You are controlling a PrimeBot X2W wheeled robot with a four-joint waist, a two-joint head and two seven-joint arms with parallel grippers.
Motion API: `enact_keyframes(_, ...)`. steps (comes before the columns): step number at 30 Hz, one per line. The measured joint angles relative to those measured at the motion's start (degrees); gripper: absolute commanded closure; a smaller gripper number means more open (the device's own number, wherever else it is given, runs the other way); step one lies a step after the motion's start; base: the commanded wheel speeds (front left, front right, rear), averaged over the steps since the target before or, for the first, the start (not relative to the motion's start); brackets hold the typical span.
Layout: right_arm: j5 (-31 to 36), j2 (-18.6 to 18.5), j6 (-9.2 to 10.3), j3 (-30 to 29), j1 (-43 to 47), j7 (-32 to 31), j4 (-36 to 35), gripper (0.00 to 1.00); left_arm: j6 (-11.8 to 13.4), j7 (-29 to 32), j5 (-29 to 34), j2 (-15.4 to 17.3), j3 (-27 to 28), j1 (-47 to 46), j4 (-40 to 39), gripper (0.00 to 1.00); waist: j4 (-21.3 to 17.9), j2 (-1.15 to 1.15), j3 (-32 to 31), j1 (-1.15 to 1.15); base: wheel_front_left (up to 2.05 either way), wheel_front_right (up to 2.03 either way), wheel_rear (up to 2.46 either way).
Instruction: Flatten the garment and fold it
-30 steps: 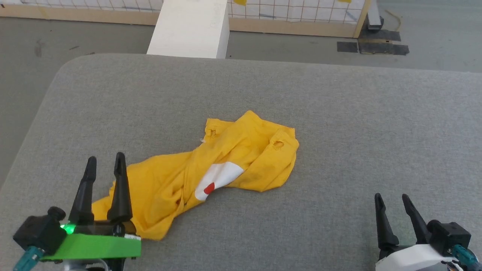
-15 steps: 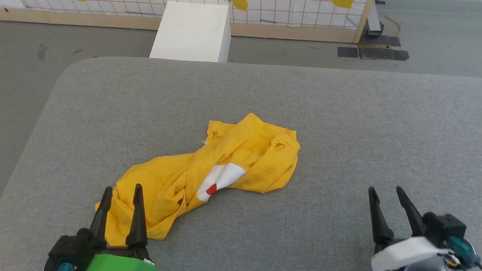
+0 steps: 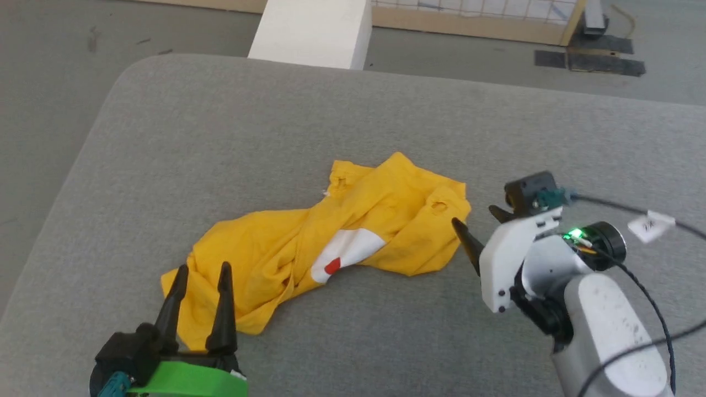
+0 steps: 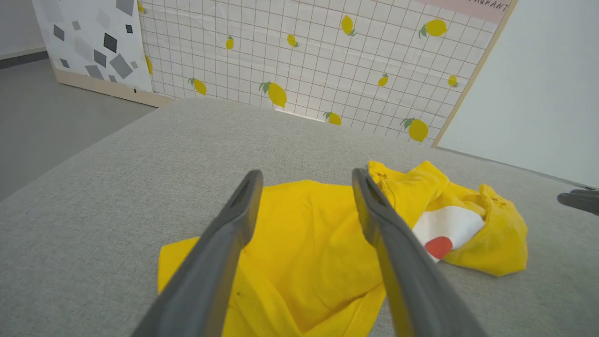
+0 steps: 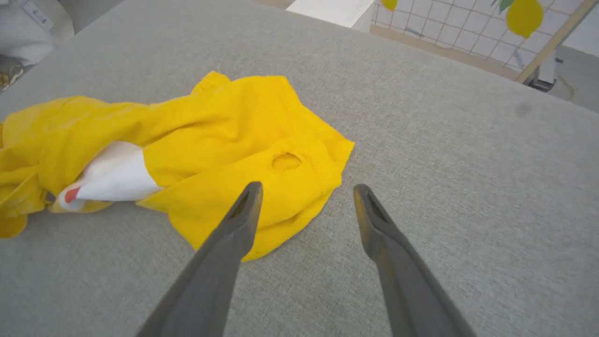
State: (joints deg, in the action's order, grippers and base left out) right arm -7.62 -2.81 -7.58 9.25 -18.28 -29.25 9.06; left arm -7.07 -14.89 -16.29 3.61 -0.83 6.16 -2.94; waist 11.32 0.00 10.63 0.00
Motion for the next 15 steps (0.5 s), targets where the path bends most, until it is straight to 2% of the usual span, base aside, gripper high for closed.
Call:
enact_keyframes(2,-0.2,0.0,0.01,-0.4,-2.0,-6.0,1.8,0.0,0.0,0.0,-0.5,-0.1,-0.6,-0.8,0.5,0.0,1.1,0.0,0.5,0.0,0.0,0.0,0.0)
enact_keyframes(5,0.9,-0.1,0.01,-1.2,-4.4,-11.7,4.5,0.0,0.0,0.0,-0.9,-0.2,-1.4,-1.4,1.2,0.0,2.8,0.0,1.1,0.0,0.0,0.0,0.0)
enact_keyframes(8,1.2,0.0,0.0,-2.7,-6.2,-14.1,7.8,0.0,0.0,0.0,-1.1,-0.3,-2.0,-1.8,1.9,0.0,4.7,0.0,1.5,0.0,0.0,0.0,0.0)
enact_keyframes(12,2.1,-0.1,0.01,-3.5,-7.5,-13.6,13.0,0.0,0.0,0.0,-1.2,-0.3,-2.7,-2.2,2.5,0.0,7.2,0.0,1.8,0.0,0.0,0.0,0.0)
enact_keyframes(13,2.3,-0.1,0.01,-3.4,-7.7,-12.9,13.9,0.26,0.0,0.0,-1.2,-0.3,-3.0,-2.3,2.6,0.0,7.7,0.0,1.9,0.0,0.0,0.0,0.0)
enact_keyframes(15,2.5,-0.1,0.01,-3.4,-8.6,-11.1,16.0,1.0,0.0,0.0,-1.2,-0.3,-3.2,-2.5,2.6,0.0,8.7,0.0,2.0,0.0,0.0,0.0,0.0)
